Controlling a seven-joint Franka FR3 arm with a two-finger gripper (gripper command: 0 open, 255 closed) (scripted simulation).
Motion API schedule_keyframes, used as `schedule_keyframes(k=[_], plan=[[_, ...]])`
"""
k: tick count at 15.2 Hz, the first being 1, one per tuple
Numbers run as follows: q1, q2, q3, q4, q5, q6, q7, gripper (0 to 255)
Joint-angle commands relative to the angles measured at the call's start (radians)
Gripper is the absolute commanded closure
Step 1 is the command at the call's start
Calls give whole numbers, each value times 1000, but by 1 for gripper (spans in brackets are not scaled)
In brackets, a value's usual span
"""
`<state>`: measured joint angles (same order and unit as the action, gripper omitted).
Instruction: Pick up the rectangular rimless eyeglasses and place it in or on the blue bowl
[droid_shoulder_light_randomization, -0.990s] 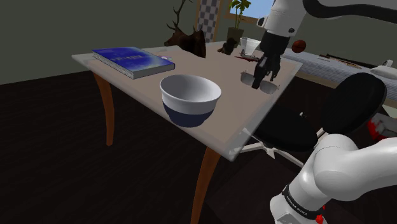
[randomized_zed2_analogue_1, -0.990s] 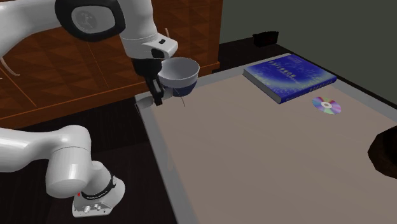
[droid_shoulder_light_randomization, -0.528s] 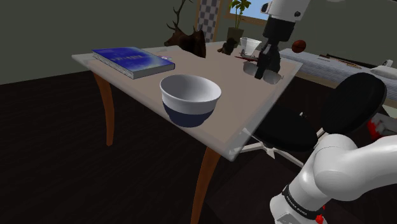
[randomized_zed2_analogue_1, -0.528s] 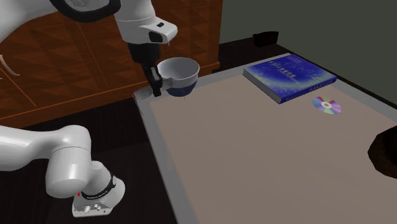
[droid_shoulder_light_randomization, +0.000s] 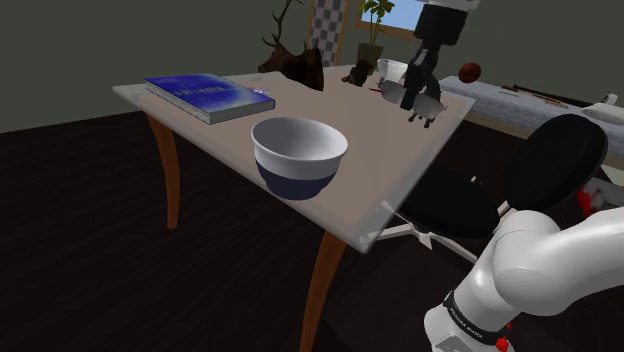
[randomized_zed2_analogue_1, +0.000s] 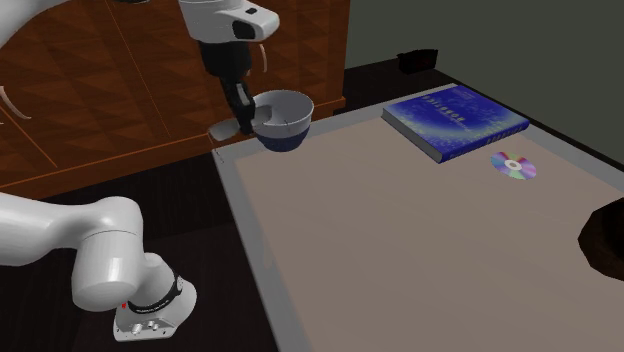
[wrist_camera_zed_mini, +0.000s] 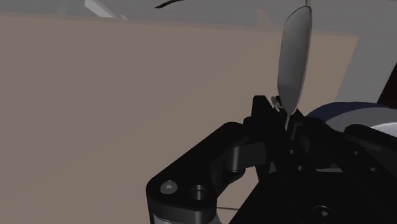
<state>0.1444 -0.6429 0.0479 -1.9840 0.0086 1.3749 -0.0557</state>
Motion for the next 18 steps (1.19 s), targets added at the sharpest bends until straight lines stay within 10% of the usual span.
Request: schedule_keyframes(k=[1,18], plan=[[7,39,34,32,17,6,40,255],[78,541,336,491,-2,46,422,255]])
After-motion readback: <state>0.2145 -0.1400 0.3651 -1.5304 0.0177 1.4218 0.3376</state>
